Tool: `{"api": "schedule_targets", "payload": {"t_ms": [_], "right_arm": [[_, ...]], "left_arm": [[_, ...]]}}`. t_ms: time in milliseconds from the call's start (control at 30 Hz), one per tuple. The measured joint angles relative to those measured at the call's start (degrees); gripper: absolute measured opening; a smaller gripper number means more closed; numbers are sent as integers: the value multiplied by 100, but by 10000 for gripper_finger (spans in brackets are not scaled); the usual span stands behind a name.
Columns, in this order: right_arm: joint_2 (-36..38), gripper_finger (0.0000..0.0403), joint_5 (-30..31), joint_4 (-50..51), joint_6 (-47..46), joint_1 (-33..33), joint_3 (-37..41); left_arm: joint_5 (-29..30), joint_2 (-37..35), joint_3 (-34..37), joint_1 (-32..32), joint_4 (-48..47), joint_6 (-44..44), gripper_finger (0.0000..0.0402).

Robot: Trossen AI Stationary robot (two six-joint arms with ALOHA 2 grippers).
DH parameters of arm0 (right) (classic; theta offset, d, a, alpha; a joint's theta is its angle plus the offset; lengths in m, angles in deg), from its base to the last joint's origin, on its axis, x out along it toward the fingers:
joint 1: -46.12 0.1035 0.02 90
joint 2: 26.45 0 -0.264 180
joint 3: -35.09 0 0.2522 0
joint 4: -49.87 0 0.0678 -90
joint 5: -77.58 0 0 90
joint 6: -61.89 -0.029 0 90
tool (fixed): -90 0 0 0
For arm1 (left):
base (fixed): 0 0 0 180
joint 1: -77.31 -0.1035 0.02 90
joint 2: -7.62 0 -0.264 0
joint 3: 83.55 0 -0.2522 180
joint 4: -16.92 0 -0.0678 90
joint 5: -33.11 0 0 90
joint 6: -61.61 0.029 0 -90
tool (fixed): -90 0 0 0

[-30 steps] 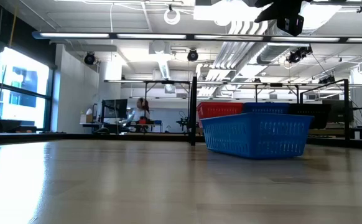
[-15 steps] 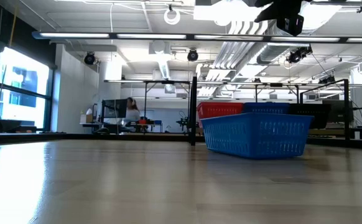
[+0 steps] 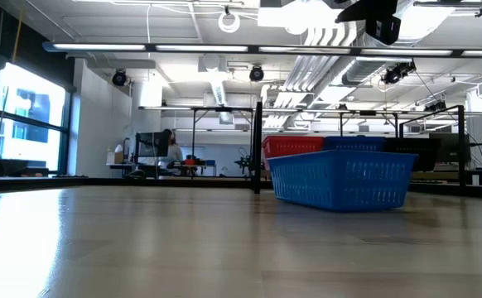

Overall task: Stack baskets on shelf by color
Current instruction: Stack the red basket on the stacked red baskets on the shelf

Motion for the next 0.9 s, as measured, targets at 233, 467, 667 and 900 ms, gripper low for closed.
{"api": "schedule_targets", "payload": {"t_ms": [233, 467, 667, 900], "right_arm": [[0, 108, -11, -84, -239, 0, 0], [0, 108, -13, -85, -256, 215, 0], [0, 108, 24, -86, -247, 539, 0], [0, 108, 8, -84, -166, 826, 0]], "left_arm": [[-57, -136, -2, -42, -53, -375, 13], [70, -607, -2, -303, -43, -744, 4], [235, -1119, -2, -710, -38, -982, 2], [597, -1657, -56, -1365, -24, -1023, 1]]}}
